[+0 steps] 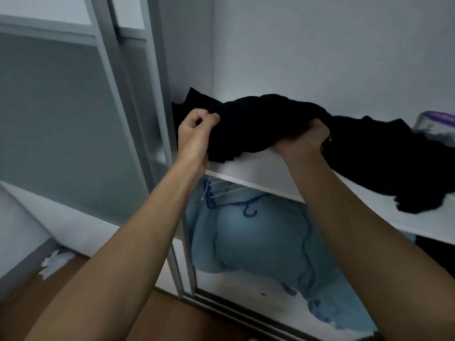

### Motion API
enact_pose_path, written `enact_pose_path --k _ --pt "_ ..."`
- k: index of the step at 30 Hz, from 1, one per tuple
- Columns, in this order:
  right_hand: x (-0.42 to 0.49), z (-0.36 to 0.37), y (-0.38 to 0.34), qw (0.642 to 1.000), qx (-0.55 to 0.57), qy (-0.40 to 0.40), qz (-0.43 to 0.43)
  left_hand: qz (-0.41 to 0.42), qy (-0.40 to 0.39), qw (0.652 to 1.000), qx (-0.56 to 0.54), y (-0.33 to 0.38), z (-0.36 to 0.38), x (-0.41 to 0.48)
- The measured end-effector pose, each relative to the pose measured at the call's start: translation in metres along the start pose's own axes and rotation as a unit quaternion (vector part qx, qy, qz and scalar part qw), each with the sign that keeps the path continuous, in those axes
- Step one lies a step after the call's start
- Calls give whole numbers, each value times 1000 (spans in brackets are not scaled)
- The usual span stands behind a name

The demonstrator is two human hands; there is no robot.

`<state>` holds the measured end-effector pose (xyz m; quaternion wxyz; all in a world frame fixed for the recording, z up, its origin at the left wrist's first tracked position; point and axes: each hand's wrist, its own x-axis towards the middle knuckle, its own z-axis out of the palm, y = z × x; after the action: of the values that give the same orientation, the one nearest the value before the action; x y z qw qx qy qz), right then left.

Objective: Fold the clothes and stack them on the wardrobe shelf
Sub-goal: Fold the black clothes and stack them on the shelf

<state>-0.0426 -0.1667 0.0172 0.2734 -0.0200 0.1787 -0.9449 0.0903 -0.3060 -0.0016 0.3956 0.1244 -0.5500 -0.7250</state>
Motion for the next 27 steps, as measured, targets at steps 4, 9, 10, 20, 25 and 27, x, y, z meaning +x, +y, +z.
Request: enact_pose_path --k 4,9,10,20,25,27 --pt "84 35 0 999 -17 28 27 89 85 986 108 2 24 50" --pt "190 76 18 987 -80 -30 136 229 172 931 226 -8 36 95" --pt "210 74 23 972 -167 -26 162 223 186 912 289 -17 34 99" --pt "278 24 79 633 -734 -239 -68 135 239 607 746 -52 20 119" --pt "287 -8 103 382 -877 -291 -26 -64 59 672 735 -70 6 149" --pt "293 -23 107 366 -885 -286 -11 -106 42 671 732 -79 -1 155"
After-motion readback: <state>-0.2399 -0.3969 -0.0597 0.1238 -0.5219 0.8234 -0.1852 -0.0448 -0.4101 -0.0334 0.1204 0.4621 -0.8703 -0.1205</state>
